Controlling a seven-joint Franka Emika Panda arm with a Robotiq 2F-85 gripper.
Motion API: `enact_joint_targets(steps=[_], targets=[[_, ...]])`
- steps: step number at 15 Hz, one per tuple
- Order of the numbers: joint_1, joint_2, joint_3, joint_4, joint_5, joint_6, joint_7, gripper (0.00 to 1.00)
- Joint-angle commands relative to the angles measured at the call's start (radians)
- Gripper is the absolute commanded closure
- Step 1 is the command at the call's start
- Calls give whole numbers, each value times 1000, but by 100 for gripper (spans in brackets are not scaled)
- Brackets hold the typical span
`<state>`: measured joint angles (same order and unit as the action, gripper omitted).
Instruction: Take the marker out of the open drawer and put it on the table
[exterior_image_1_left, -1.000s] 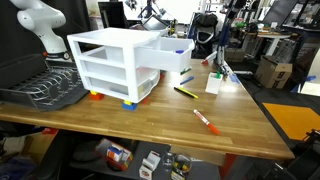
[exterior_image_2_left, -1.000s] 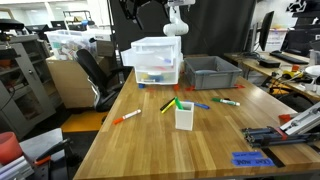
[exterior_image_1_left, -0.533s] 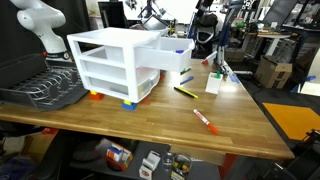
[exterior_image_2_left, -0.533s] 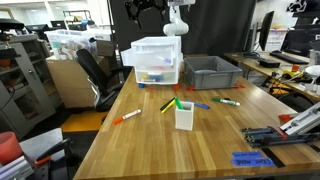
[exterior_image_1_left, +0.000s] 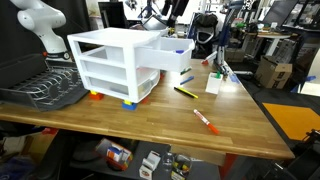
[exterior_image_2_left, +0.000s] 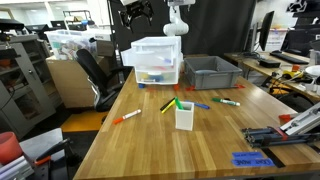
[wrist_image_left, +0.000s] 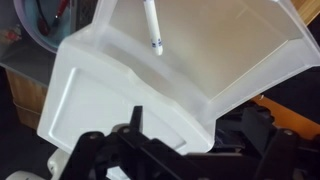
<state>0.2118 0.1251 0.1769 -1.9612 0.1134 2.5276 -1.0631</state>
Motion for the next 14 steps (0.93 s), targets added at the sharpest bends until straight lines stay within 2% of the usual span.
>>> enact_joint_targets(steps=[1,5,8,14], targets=[[-23,76,38,35,-27,18,-91,0],[-42,112,9,21,-179,59,-86,0],[-70,114,-9,17,-248,105,-69,0],[-91,176,-3,20,-240,81,-52,0]])
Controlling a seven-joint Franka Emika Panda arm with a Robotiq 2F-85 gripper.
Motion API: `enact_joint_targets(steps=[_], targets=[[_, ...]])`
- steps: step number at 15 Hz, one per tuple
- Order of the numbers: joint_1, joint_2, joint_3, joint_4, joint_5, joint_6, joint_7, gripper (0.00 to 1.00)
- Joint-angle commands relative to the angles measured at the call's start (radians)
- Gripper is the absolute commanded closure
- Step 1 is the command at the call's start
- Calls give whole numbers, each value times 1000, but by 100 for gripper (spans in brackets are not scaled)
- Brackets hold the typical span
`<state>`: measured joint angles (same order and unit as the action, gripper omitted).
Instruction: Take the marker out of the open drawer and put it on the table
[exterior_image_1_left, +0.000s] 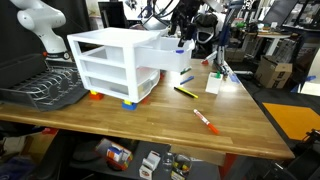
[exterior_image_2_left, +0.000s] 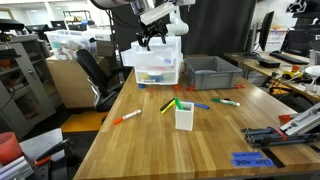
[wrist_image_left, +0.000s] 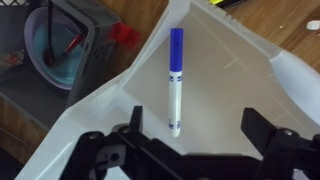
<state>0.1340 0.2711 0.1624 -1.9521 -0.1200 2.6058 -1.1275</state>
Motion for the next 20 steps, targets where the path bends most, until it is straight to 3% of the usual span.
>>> enact_joint_targets(steps=[1,7,15,17,20], targets=[[-16,46,12,20,-3,1,21,0],[-38,137,22,110,13,-34,18,0],[-43,252,63,279,30,-194,-27,0],[-43,272,64,321,31,-240,-45,26],[-37,290,58,379,32,-317,-47,48]])
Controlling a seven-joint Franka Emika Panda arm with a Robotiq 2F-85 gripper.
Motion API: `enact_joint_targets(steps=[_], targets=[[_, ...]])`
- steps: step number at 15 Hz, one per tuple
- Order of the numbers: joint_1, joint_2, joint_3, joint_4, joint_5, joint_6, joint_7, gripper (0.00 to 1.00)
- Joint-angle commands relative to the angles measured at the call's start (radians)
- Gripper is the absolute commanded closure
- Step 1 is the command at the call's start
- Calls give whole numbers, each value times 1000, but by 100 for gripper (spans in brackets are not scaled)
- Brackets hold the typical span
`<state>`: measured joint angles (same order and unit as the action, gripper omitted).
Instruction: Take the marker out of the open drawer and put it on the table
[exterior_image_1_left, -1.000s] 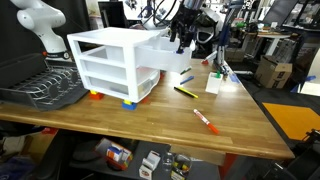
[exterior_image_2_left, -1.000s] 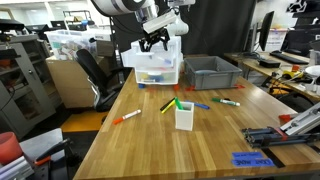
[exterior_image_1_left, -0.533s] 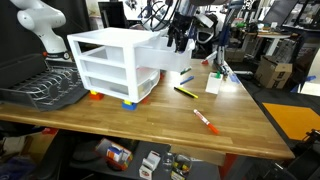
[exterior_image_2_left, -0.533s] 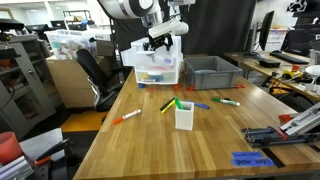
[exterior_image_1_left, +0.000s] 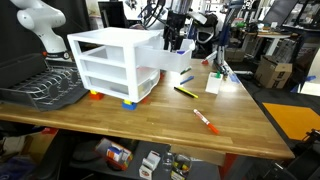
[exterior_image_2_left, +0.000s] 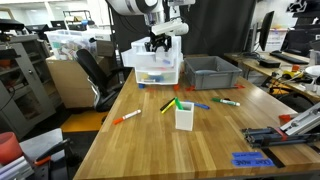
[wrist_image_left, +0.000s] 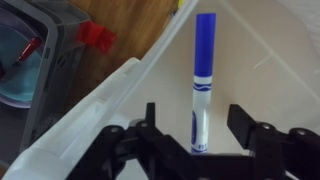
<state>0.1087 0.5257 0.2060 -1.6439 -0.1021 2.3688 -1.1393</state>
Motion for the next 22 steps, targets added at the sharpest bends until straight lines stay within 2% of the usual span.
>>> enact_joint_targets(steps=[1,6,8,10,16,22], targets=[[-10,42,13,90,15,-107,-33,55],[-6,67,11,155,20,-158,-25,91],[-8,68,12,172,26,-166,-20,99],[-14,65,15,185,51,-190,-15,96],[-42,35,10,211,112,-267,-29,96],[-60,-49,11,200,138,-270,-95,96]])
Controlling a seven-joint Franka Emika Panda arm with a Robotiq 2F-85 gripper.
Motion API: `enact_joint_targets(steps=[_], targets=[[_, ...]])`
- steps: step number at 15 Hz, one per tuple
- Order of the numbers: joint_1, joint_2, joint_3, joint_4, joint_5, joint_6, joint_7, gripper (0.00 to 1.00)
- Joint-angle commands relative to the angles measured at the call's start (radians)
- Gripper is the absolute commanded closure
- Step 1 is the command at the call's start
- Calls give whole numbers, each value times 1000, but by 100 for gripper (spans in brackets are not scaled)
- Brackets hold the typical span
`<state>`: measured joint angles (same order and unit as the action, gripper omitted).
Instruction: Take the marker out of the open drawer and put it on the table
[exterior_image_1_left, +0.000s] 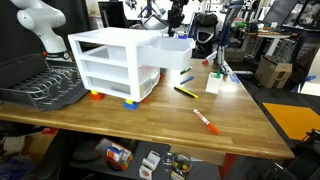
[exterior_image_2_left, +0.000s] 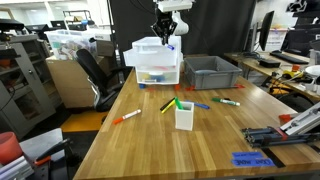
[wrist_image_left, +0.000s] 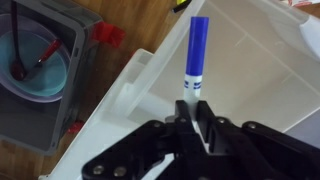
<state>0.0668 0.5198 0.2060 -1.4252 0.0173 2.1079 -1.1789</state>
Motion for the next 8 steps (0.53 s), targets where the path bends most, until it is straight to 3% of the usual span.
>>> enact_joint_targets(steps=[1,4,8], targets=[[-17,-68,5,-27,13,-3,-57,96],[-19,-139,-18,-70,-2,28,-35,96],[1,-249,-72,-188,-68,93,112,96]])
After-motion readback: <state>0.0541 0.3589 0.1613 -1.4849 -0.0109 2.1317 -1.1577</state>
